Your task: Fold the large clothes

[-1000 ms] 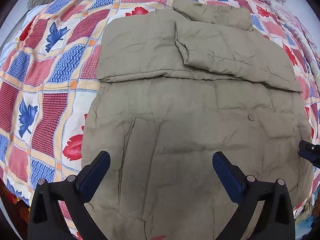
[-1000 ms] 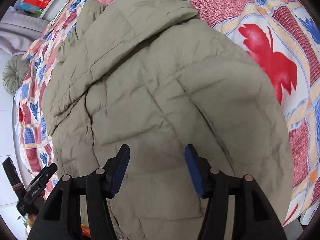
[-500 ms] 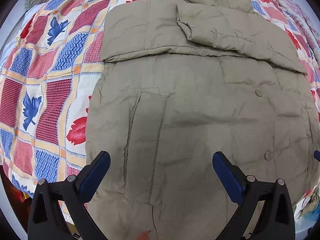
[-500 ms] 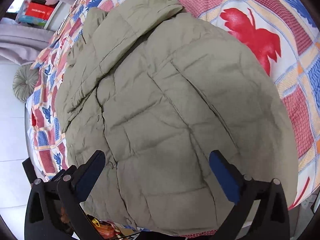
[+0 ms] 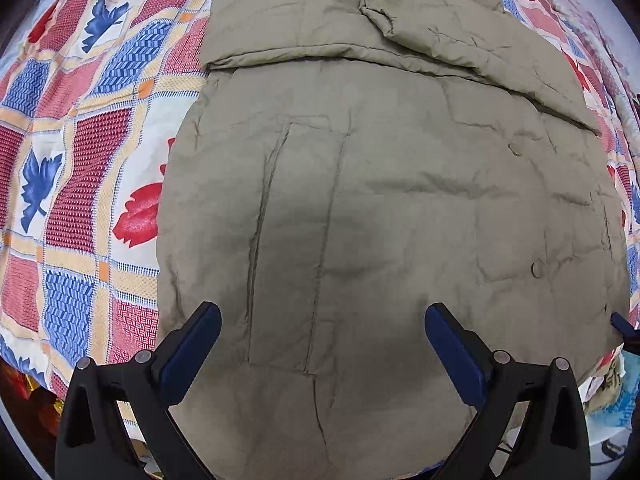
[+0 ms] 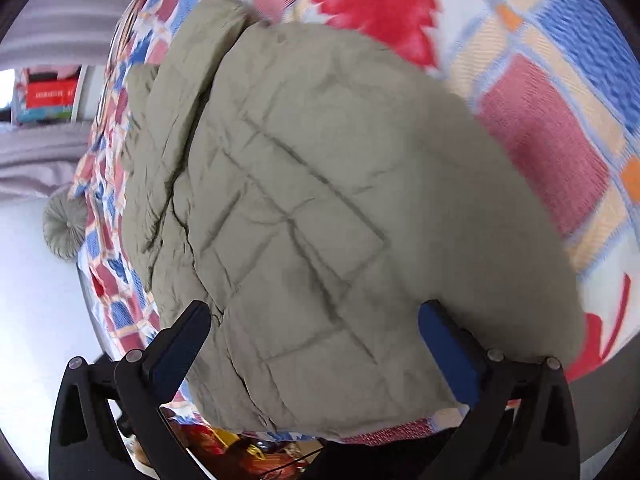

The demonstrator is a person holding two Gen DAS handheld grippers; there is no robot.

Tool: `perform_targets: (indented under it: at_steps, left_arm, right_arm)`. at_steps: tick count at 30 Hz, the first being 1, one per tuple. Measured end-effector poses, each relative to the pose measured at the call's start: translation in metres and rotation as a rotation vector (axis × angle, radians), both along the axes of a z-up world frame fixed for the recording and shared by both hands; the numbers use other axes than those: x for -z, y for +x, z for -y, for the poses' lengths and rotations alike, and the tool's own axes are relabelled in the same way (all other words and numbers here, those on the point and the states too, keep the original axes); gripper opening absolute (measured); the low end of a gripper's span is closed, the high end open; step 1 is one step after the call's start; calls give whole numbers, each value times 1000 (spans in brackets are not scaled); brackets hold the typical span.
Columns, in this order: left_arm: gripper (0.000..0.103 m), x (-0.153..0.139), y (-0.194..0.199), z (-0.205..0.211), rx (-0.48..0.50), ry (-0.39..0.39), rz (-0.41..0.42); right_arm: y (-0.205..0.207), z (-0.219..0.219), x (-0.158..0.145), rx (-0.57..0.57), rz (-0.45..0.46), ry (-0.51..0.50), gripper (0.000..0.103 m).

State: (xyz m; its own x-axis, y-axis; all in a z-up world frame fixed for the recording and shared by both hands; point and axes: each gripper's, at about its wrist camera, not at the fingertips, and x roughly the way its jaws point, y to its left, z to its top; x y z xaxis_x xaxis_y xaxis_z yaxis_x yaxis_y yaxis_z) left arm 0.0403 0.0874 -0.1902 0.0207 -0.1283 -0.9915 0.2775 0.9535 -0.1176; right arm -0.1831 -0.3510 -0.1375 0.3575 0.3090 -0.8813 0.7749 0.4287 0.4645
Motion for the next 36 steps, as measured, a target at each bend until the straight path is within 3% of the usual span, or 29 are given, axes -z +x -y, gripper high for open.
perform_targets:
  at_steps: [5, 11, 15, 19, 25, 29, 32, 36]
  left_arm:
    - [102, 2, -6, -28, -19, -47, -60]
    - [102, 3, -10, -67, -102, -122, -138]
    - [102, 3, -16, -91, -154, -171, -185]
    - [102, 8, -34, -111, -190, -197, -227]
    - [102, 22, -58, -131, -279, -237, -309]
    - [102, 26, -75, -134, -291, -274, -344]
    - [102, 27, -85, -133, -321, -324, -383]
    - [102, 33, -105, -132, -390, -438, -464]
  right_arm:
    - [-37, 19, -13, 111, 67, 1, 103]
    - [-66, 36, -25, 206, 70, -70, 103]
    - [-76, 37, -11, 217, 40, -18, 103]
    - [-77, 19, 17, 198, 24, 102, 103]
    - [-80, -2, 38, 190, 18, 165, 103]
    - [-79, 2, 39, 241, 94, 228, 103]
    - [-70, 5, 33, 285, 202, 284, 103]
    - [-52, 4, 27, 271, 271, 322, 103]
